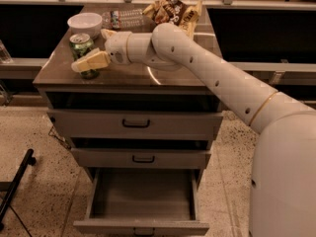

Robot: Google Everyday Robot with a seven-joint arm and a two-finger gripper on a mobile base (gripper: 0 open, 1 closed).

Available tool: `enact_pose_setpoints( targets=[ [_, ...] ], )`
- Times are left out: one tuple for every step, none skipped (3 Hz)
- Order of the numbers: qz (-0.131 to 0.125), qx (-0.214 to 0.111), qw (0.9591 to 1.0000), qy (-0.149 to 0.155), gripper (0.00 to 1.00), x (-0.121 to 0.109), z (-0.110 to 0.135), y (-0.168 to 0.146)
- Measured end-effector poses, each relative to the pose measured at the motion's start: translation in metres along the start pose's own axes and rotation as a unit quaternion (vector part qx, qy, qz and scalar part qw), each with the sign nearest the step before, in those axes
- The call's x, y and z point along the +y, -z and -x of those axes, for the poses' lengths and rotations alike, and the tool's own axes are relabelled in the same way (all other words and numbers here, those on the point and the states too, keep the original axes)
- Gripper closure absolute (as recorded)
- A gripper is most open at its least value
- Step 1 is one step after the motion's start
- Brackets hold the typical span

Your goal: Place green can into bottom drawer

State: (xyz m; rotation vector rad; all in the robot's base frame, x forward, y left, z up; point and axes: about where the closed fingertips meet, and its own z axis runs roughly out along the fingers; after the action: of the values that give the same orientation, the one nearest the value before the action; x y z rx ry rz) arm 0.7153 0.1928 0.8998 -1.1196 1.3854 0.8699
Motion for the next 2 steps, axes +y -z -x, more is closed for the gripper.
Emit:
enact_pose_setpoints(
  targets=[
    [0.012,-0.020,0.9997,-0.001,0.00,0.0065,0.0099,-0.0076],
    [0.013,-0.020,0.9997,-0.001,0.02,0.0073,0.0101,-0.0086]
  ],
)
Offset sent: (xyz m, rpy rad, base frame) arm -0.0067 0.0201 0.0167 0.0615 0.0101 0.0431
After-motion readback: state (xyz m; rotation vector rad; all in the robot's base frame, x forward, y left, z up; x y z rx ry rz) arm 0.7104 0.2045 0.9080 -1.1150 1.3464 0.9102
